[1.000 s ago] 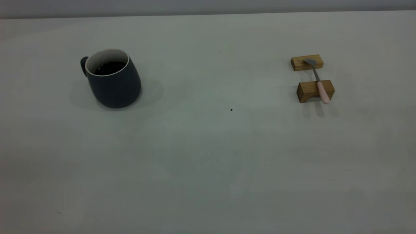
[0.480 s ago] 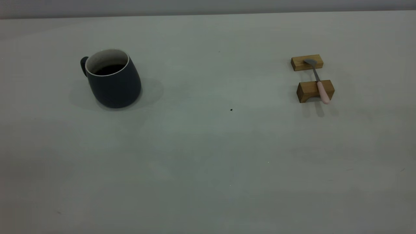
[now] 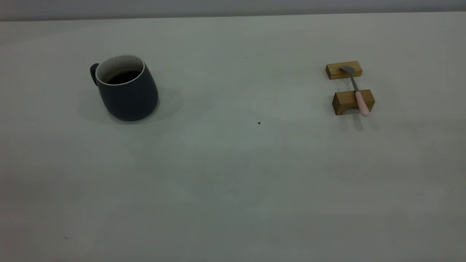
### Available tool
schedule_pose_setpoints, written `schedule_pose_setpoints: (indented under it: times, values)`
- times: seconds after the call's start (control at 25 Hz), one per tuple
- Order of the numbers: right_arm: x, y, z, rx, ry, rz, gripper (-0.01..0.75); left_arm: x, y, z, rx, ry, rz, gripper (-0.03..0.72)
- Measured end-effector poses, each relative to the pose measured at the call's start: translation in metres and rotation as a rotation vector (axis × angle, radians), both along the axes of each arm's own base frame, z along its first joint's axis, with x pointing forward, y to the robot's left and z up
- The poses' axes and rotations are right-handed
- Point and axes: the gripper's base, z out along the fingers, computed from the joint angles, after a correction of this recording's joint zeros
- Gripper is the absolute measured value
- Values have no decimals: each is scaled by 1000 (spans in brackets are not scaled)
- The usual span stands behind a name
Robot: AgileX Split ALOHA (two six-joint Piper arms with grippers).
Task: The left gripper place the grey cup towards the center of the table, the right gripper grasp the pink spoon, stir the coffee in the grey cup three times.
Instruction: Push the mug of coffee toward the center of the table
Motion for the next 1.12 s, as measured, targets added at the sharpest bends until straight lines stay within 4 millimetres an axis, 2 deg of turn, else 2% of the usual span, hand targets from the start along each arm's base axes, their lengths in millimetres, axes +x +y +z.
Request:
schedule_pose_setpoints:
  times: [0.08,0.2,0.32,0.56,0.76,0.88,1.12]
  values:
    - [0,0,0,0,0,0,238,6,0,4,3,36,2,434]
    - [0,0,0,0,0,0,238,31,2,16,23,92,3,434]
    - [0,0,0,0,0,0,238,69,6,26,82,178,-9,434]
    - [0,0,0,0,0,0,238,165,13,27,267,337,-146,441]
    - [0,0,0,0,0,0,238,240,14,14,411,428,-354,539]
    - [0,0,0,0,0,0,238,282,14,-3,450,508,-446,592]
    - [0,0,0,0,0,0,238,346,11,-48,562,616,-693,610]
